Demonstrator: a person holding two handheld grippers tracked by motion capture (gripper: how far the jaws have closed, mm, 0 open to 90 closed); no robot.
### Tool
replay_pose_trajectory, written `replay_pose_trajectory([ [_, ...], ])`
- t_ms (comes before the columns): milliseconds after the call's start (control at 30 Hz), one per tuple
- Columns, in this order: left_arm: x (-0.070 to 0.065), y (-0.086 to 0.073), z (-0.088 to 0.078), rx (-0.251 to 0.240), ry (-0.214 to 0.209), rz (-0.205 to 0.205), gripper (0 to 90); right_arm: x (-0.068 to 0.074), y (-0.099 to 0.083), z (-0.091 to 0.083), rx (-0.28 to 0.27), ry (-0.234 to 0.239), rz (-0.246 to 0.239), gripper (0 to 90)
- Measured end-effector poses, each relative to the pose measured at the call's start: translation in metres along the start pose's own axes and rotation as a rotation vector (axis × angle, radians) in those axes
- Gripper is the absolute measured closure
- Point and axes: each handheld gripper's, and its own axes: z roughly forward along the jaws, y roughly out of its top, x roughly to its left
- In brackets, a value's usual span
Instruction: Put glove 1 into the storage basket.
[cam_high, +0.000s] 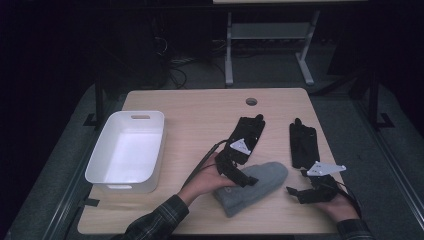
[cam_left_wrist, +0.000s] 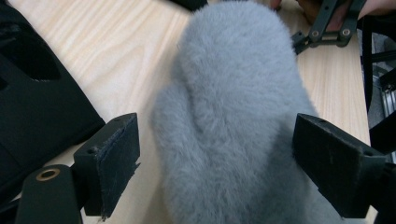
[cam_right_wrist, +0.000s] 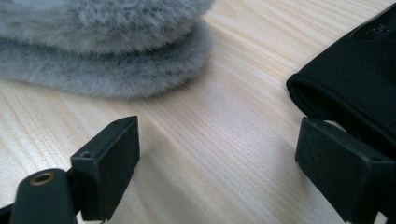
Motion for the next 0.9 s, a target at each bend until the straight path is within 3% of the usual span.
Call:
replay_pose_trajectory([
  [200,-0.001,-0.002,0.013,0.054,-0.006,-0.002,13.1,0.000,0.000,0.000,0.001,-0.002,-0.004,13.6],
  [333,-0.004,-0.004,0.021,0.101,0.005,0.022,12.5,0.000,0.000,0.000,0.003,-0.004,-0.003,13.7],
  [467,-0.006,-0.006,0.031,0.165,-0.015,0.047,12.4,0.000,0.001,0.000,0.006,-0.006,-0.006,13.6],
  [600,-0.005,-0.008,0.036,0.183,-0.032,0.044,12.4,0.000,0.001,0.000,0.007,-0.006,-0.007,13.6],
  [667,-0.004,-0.009,0.038,0.181,-0.054,0.012,13.0,0.000,0.001,0.000,0.008,-0.006,-0.007,13.6],
  [733,-0.003,-0.010,0.039,0.176,-0.064,0.012,14.1,0.000,0.001,0.000,0.008,-0.006,-0.007,13.6],
  [833,-0.004,-0.010,0.038,0.175,-0.091,0.025,22.3,0.000,0.001,0.000,0.007,-0.006,-0.007,13.6],
  [900,-0.003,-0.010,0.037,0.169,-0.131,0.009,30.7,0.000,0.001,0.000,0.008,-0.005,-0.007,13.6],
])
